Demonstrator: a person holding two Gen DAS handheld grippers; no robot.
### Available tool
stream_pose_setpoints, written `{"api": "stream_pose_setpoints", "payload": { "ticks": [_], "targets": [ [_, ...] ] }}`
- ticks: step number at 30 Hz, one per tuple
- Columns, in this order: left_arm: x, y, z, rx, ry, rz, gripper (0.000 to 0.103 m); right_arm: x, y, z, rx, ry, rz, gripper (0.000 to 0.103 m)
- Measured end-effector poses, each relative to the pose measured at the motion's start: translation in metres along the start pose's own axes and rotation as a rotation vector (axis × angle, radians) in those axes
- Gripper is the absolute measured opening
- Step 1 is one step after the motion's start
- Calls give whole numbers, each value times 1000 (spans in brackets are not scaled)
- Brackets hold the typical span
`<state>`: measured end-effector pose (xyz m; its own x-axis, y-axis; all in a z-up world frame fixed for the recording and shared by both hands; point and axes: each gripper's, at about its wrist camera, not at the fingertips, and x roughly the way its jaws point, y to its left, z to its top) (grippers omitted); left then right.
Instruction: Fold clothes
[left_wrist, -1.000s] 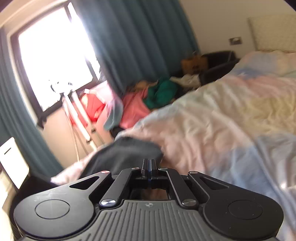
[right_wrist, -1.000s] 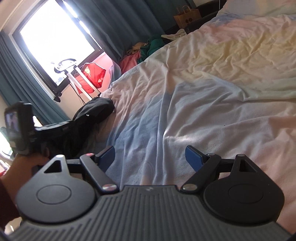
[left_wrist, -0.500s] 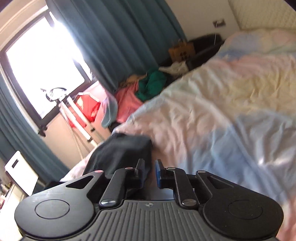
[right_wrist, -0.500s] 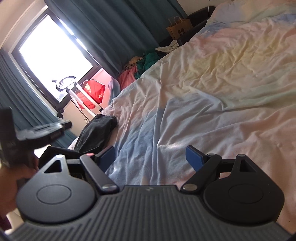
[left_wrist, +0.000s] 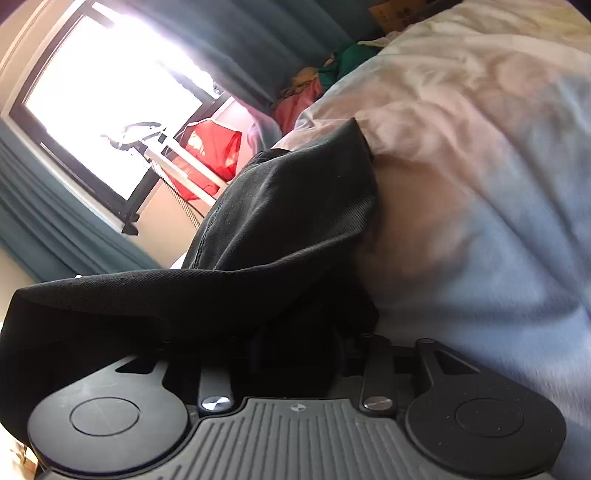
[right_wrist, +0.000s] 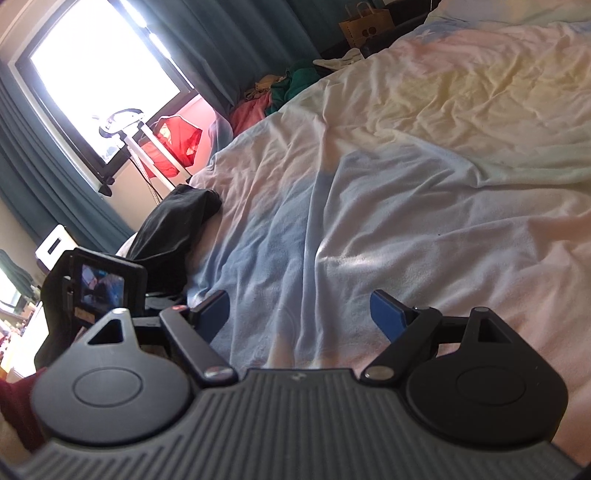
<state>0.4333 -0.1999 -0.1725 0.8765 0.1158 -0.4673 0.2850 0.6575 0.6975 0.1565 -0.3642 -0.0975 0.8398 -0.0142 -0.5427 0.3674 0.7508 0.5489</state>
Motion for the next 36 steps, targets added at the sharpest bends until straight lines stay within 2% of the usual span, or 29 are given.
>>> {"api": "stream_pose_setpoints", "payload": {
  "ticks": [2, 6, 8, 11, 17, 23, 24, 26, 28, 31, 33, 34, 36],
  "targets": [
    [4, -1, 6, 23, -2, -6, 6, 6, -2, 0, 13, 10, -6, 85],
    [-11, 15, 14, -34, -69, -44, 4, 7, -4, 0, 19, 12, -16, 85],
    [-32, 26, 16, -75, -104, -95, 4, 5, -5, 0, 27, 11, -13, 85],
    [-77, 40, 20, -96, -169, -169, 3, 0, -5, 1, 25, -4, -10, 85],
    [-163, 81, 39, -213, -272, -319, 3, -11, -8, 5, 40, -38, -8, 85],
    [-269, 99, 89, -283, -449, -539, 3, -20, -13, 10, 58, -78, -18, 85],
    [-284, 104, 99, -314, -463, -588, 3, -21, -14, 11, 64, -83, -18, 85],
    [-306, 113, 113, -384, -496, -638, 3, -28, -17, 13, 75, -112, -23, 85],
    [-310, 117, 119, -452, -495, -649, 4, -36, -21, 15, 85, -149, -36, 85],
    [-287, 98, 112, -453, -420, -599, 8, -42, -26, 16, 105, -182, -39, 86],
    [-263, 84, 97, -476, -338, -611, 17, -41, -29, 17, 116, -178, -30, 85],
    [-253, 80, 86, -498, -297, -621, 25, -40, -29, 16, 116, -170, -27, 85],
    [-241, 77, 61, -549, -233, -622, 29, -37, -29, 14, 111, -149, -24, 85]
  ]
}}
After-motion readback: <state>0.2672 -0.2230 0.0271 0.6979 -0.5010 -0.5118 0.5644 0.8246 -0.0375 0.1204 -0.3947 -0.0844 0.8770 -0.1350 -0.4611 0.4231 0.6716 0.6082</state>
